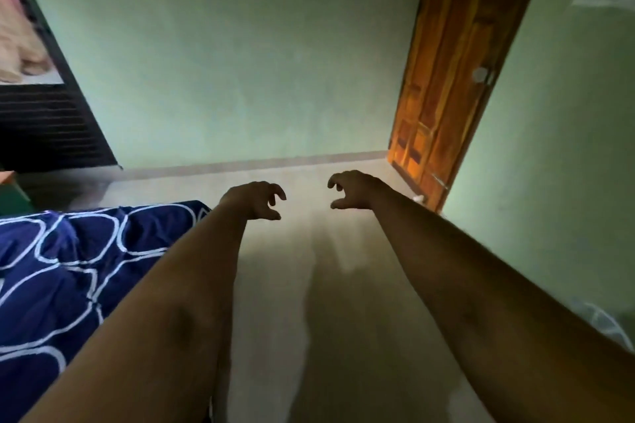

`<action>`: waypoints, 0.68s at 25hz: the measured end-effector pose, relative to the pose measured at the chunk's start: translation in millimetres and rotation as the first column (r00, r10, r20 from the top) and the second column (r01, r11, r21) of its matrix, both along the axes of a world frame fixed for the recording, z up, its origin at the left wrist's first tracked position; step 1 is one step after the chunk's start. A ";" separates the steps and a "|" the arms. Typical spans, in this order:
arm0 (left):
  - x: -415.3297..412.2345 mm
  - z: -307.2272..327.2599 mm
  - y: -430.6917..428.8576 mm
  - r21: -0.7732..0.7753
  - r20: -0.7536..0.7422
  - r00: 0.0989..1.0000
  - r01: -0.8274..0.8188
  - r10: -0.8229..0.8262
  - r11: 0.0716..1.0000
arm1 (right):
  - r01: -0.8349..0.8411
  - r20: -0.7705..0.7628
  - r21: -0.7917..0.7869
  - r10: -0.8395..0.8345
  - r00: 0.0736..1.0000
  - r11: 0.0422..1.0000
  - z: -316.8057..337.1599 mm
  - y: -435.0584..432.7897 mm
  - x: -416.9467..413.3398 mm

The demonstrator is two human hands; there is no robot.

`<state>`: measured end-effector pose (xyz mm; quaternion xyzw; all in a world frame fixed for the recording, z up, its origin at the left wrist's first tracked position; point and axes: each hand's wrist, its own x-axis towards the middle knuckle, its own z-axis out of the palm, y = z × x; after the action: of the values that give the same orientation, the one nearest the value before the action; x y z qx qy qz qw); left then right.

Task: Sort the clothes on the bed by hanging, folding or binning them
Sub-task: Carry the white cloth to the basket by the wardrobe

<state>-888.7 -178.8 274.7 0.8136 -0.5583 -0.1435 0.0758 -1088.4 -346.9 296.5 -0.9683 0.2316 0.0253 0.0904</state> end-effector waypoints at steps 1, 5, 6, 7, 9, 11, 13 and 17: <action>35.6 4.5 -14.0 0.000 -0.009 0.999 -0.053 0.053 0.999 | -0.036 -0.022 0.003 0.036 0.999 0.999 7.2 -20.5 42.4; 175.4 25.4 -70.2 -0.075 -0.049 0.982 -0.186 0.183 0.980 | -0.121 0.052 -0.035 0.123 0.991 0.992 31.7 -100.3 197.6; 207.2 26.9 -80.3 -0.084 -0.038 0.979 -0.203 0.200 0.976 | -0.135 0.081 -0.039 0.138 0.987 0.990 31.9 -115.4 229.6; 239.2 25.2 -89.4 -0.091 -0.024 0.975 -0.224 0.223 0.970 | -0.143 0.099 -0.038 0.146 0.984 0.989 30.1 -129.2 259.8; 313.2 16.5 -111.5 -0.080 0.001 0.963 -0.269 0.270 0.960 | -0.167 0.097 -0.029 0.170 0.981 0.985 19.6 -163.8 333.9; 392.6 6.5 -140.0 -0.075 0.019 0.948 -0.315 0.317 0.946 | -0.194 0.078 -0.033 0.196 0.977 0.980 11.6 -202.4 414.3; 471.6 0.4 -169.8 -0.086 0.009 0.939 -0.341 0.343 0.936 | -0.208 0.084 -0.020 0.209 0.974 0.978 12.3 -238.8 499.7; 612.5 12.5 -234.4 -0.077 0.029 0.918 -0.392 0.395 0.917 | -0.250 0.062 -0.025 0.252 0.966 0.968 31.4 -304.4 658.2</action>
<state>-276.2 -413.1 287.1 0.9090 -0.3897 -0.0878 0.1192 -430.2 -651.2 327.9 -0.9908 0.1044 0.0032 0.0855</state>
